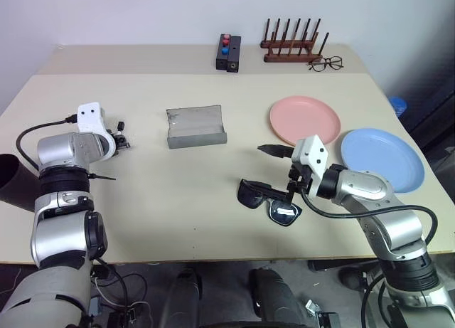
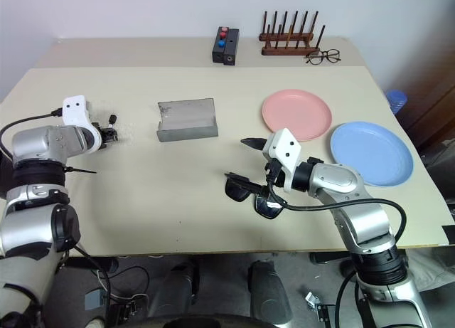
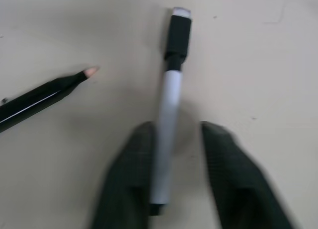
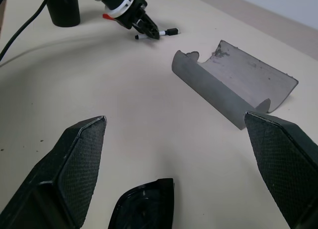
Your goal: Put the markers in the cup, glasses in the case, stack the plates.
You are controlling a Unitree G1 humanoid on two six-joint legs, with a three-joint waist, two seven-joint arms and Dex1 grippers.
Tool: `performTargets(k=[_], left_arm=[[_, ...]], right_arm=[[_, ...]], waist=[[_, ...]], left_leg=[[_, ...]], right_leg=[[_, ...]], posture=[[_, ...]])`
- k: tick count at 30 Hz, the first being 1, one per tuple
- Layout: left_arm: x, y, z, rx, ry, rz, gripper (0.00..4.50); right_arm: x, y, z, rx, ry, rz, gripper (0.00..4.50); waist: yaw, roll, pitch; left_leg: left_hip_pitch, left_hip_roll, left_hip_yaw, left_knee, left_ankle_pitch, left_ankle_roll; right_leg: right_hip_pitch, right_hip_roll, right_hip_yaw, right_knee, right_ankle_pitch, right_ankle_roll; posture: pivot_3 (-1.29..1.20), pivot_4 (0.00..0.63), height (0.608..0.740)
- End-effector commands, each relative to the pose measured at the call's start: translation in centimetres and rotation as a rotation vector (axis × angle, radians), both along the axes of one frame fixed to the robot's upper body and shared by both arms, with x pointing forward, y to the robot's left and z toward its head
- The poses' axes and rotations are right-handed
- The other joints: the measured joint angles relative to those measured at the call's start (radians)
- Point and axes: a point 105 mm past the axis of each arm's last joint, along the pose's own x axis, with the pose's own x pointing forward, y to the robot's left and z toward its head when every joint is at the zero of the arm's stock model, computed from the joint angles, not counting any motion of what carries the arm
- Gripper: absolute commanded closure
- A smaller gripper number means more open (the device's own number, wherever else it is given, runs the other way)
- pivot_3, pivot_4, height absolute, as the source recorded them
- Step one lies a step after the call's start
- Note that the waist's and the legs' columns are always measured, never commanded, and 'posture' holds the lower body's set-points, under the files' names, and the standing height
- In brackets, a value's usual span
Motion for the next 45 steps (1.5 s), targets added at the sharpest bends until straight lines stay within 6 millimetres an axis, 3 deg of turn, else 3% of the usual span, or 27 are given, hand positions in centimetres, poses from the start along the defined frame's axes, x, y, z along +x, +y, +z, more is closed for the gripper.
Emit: performTargets(k=[1,3,6,9,14,21,23,30,39,45], left_arm=[[-0.3,0.4,0.3,0.018,-0.014,0.014,4.40],[0.3,0.6,1.8,0.119,-0.131,-0.003,4.40],[0.5,-0.1,6.1,0.242,-0.423,-0.039,4.40],[-1.2,0.3,9.1,0.191,-0.673,0.032,4.40],[-5.8,2.4,12.7,0.362,-0.940,0.223,4.40],[-14.3,6.9,15.8,0.594,-1.057,0.526,4.40],[-15.9,7.7,15.6,0.627,-1.044,0.569,4.40],[-19.6,9.8,11.9,0.638,-0.932,0.698,4.40],[-19.8,9.9,7.9,0.618,-0.839,0.709,4.40],[-19.5,9.9,7.1,0.605,-0.824,0.714,4.40]], right_arm=[[0.0,0.3,0.8,0.016,-0.038,0.019,0.00],[0.2,0.4,0.7,0.011,-0.044,0.017,0.00],[1.2,0.6,1.3,0.035,-0.098,-0.026,0.00],[1.4,1.6,2.2,0.119,-0.113,-0.014,0.00],[0.3,4.2,2.2,0.204,-0.098,0.080,0.00],[-0.9,6.5,2.0,0.267,-0.047,0.216,0.00],[-1.3,6.9,2.1,0.286,-0.038,0.248,0.00],[-2.2,8.0,2.2,0.340,0.058,0.354,0.00],[-1.7,8.1,2.3,0.344,0.058,0.354,0.00],[-1.7,8.1,2.2,0.360,0.066,0.335,0.00]], waist=[[0.001,0.000,0.000],[-0.001,0.000,0.000],[-0.004,0.000,0.000],[-0.002,0.000,0.000],[-0.005,0.000,0.000],[-0.001,-0.001,-0.001],[0.000,-0.002,-0.001],[0.001,-0.003,-0.002],[0.001,-0.006,-0.003],[0.001,-0.006,-0.004]], left_leg=[[0.000,0.000,0.000,0.000,0.000,0.000],[0.000,0.000,0.000,0.000,0.000,0.000],[0.000,0.000,0.000,0.000,0.000,0.000],[0.000,0.000,0.000,-0.001,0.001,-0.001],[0.000,0.000,0.000,-0.001,0.001,-0.001],[0.000,0.000,0.000,0.000,0.001,-0.001],[0.000,0.000,0.000,0.000,0.001,-0.001],[0.001,0.000,0.000,0.000,0.001,-0.001],[0.001,0.000,0.000,0.000,0.001,-0.002],[0.001,0.000,0.000,0.000,0.001,-0.002]], right_leg=[[0.000,0.000,0.000,0.000,0.000,0.000],[0.000,0.000,0.000,0.000,0.000,0.000],[0.000,0.000,0.000,0.000,0.000,0.000],[-0.001,0.000,0.000,0.000,0.000,0.000],[-0.001,0.000,0.000,0.000,0.002,0.002],[0.000,0.000,0.000,0.000,0.002,0.002],[0.001,0.000,0.000,0.000,0.002,0.002],[0.002,0.000,0.000,-0.001,0.000,-0.003],[0.002,0.000,0.000,-0.001,0.000,-0.003],[0.002,0.000,0.000,-0.001,0.000,-0.003]], posture=[[0.00,0.150,0.738],[0.00,0.150,0.738],[0.00,0.150,0.738],[0.00,0.150,0.738],[0.00,0.150,0.738],[0.00,0.150,0.738],[0.00,0.150,0.738],[0.00,0.150,0.738],[0.00,0.150,0.738],[0.00,0.150,0.738]])
